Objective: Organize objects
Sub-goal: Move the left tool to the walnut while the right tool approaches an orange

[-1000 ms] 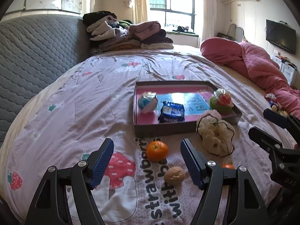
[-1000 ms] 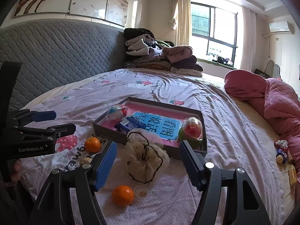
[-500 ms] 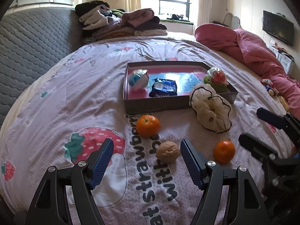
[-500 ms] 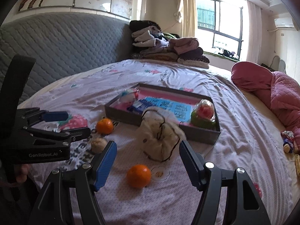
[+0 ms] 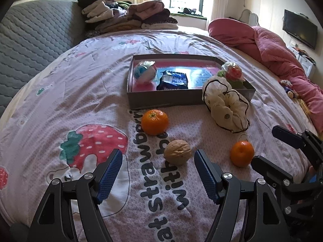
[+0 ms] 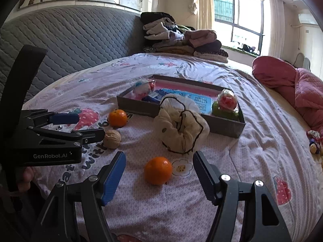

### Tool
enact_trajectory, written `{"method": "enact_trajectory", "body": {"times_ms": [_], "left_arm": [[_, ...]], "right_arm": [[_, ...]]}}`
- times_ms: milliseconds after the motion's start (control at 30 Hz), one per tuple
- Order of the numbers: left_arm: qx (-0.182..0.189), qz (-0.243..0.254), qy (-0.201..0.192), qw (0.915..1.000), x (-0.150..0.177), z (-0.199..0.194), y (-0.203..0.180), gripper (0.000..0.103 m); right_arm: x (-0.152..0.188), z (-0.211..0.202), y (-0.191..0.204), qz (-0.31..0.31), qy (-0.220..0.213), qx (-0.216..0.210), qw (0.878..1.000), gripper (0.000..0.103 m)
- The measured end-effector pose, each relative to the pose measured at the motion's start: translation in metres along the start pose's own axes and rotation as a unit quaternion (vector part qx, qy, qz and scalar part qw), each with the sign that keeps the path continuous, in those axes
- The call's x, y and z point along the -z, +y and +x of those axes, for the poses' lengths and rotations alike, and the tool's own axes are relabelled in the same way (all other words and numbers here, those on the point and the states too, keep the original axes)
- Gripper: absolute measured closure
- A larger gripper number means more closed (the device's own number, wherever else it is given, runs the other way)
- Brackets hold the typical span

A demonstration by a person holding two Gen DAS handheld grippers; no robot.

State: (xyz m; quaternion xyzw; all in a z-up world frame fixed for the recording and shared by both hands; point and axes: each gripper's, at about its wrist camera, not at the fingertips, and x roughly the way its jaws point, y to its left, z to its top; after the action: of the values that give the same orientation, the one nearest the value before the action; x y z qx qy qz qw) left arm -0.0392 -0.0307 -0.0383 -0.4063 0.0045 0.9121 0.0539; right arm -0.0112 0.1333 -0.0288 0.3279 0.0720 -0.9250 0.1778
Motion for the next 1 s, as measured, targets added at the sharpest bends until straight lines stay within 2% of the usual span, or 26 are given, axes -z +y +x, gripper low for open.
{"method": "enact_trajectory", "body": {"times_ms": [367, 1000], "left_arm": [[0.013, 0.011, 0.019, 0.9997, 0.005, 0.014, -0.009, 0.028], [0.018, 0.008, 0.016, 0.9997, 0.005, 0.035, -0.009, 0.028]], "right_arm": [[0.005, 0.012, -0.005, 0.014, 0.023, -0.003, 1.0, 0.035], [0.01, 0.028, -0.011, 0.011, 0.041, -0.002, 0.999, 0.035]]}}
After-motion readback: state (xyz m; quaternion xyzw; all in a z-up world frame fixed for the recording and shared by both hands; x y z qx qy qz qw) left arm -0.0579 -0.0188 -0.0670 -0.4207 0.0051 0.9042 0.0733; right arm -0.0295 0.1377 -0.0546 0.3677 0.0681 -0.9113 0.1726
